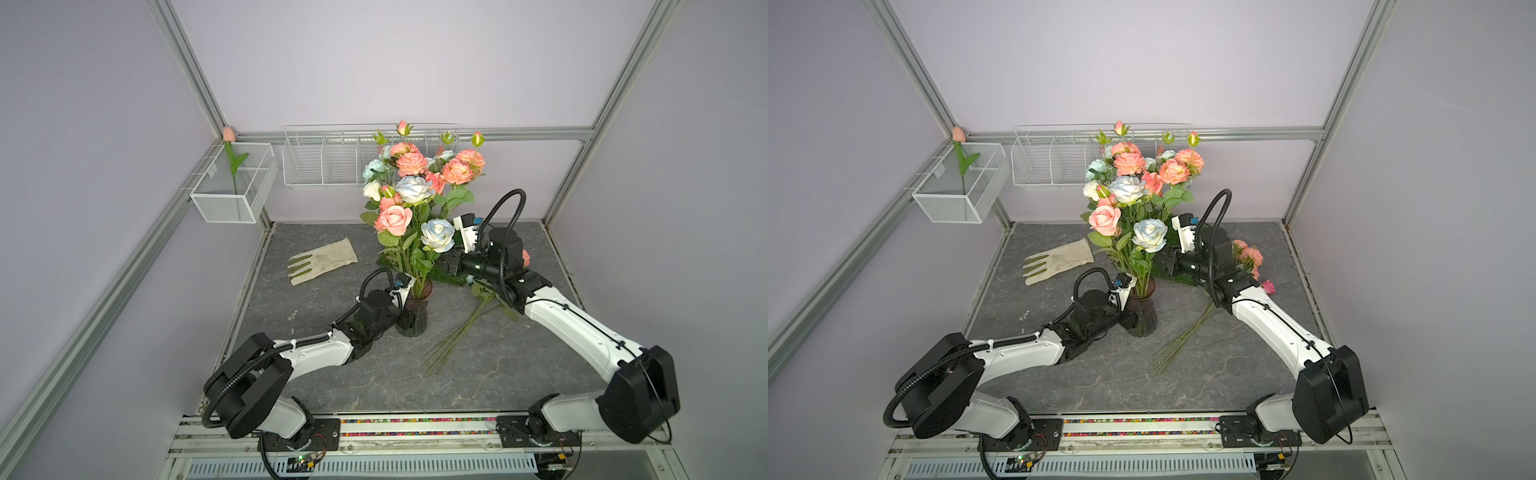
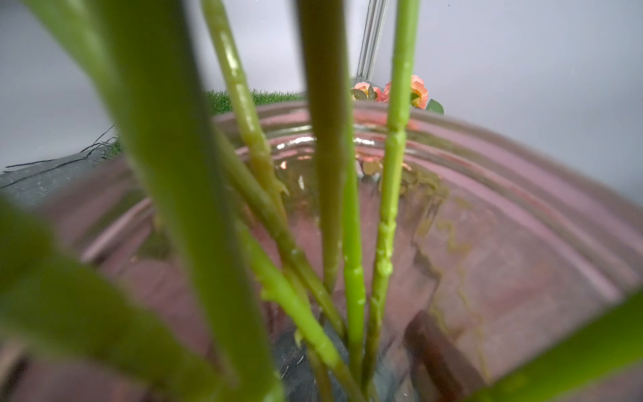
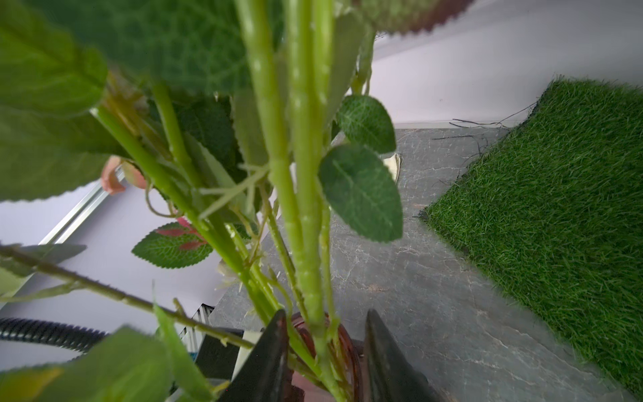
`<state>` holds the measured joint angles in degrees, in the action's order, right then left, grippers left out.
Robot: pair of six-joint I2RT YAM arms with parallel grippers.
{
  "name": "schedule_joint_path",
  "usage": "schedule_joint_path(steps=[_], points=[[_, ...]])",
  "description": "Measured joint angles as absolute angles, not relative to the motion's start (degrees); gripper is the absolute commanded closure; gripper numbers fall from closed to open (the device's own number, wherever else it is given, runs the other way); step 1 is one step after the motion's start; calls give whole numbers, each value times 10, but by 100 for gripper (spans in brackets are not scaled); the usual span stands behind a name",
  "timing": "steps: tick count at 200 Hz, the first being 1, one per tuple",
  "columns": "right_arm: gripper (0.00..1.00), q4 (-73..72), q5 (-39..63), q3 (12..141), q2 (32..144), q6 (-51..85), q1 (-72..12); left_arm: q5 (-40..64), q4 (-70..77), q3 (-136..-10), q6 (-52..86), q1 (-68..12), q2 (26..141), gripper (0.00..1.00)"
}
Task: Pick out pink flowers from the vase
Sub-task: Pick up the flower from the vase, then place the flower at the center of the board.
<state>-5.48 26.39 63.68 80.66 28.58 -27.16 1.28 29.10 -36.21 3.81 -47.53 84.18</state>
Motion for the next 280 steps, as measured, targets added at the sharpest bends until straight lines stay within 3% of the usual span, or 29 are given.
schedule_joint_path(steps=[35,71,123,224,257,280], points=[[87,-67,262,643,824,289,-274,13,291,-362,38,-475,842,100],[90,-48,240,635,787,277,-272,12,291,-362,38,-475,841,100],[93,39,193,643,649,222,-223,13,290,-362,31,-476,841,100],[94,222,-133,698,511,166,-74,13,290,-362,28,-476,841,100],[94,248,-116,679,533,206,-53,13,290,-362,28,-476,841,100],[94,246,-33,638,565,276,-39,13,290,-362,28,-476,841,100]])
